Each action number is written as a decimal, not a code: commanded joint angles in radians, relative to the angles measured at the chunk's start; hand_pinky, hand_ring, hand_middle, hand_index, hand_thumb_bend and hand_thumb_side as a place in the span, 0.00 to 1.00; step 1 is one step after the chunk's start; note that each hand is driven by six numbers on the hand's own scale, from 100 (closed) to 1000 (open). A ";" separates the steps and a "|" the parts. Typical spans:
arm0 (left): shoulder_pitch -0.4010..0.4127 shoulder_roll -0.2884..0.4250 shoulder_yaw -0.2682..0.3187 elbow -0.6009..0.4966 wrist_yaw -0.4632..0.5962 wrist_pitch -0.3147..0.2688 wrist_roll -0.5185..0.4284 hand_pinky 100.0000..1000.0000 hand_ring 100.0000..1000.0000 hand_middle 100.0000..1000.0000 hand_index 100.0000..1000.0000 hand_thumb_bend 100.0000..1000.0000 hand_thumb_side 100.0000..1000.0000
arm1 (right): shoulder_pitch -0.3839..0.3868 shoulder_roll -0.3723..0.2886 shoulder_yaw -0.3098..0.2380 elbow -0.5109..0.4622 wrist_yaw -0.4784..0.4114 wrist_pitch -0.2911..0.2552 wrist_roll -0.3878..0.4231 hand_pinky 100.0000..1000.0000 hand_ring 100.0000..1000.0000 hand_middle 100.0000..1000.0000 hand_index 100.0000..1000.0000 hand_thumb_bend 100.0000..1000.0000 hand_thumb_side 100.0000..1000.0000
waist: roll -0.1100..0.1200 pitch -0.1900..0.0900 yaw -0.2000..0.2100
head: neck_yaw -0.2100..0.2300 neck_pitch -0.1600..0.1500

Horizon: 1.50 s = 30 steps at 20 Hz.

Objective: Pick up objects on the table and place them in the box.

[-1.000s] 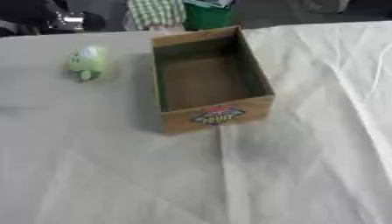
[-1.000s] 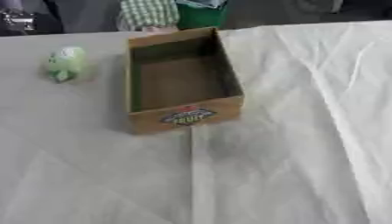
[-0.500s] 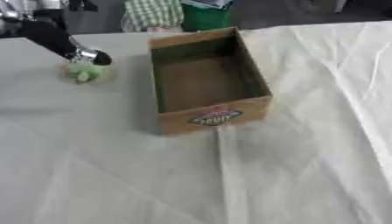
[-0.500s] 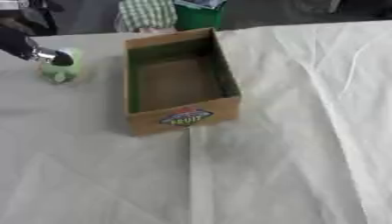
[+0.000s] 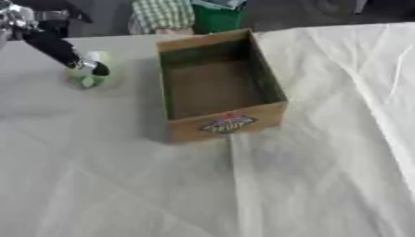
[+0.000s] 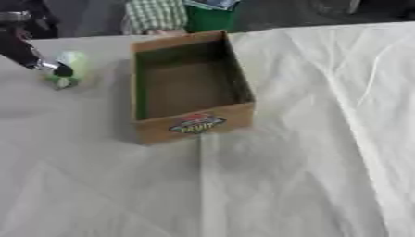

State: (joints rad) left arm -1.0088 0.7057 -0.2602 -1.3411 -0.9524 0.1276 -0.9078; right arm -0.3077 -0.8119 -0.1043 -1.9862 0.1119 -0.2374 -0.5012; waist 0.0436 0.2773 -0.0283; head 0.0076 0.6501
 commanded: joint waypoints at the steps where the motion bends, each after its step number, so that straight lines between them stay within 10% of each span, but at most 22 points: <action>1: -0.030 0.011 0.006 0.030 -0.038 -0.005 0.001 0.68 0.89 0.94 1.00 0.67 0.66 | -0.010 -0.036 -0.008 -0.014 -0.008 -0.002 0.002 0.82 0.76 0.79 0.91 0.00 0.70 | -0.003 -0.016 -0.001 | 0.004 -0.007; 30: -0.105 -0.106 0.131 0.347 -0.376 0.097 0.066 0.64 0.92 0.94 1.00 0.59 0.69 | -0.026 -0.020 0.003 -0.014 -0.001 0.001 0.010 0.83 0.75 0.78 0.90 0.00 0.70 | -0.006 0.048 -0.036 | 0.036 -0.051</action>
State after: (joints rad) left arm -1.0854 0.5803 -0.1446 -0.9880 -1.3145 0.2181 -0.8543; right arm -0.3248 -0.8129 -0.0938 -1.9862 0.1116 -0.2366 -0.4931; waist 0.0409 0.3446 -0.0624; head 0.0407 0.6118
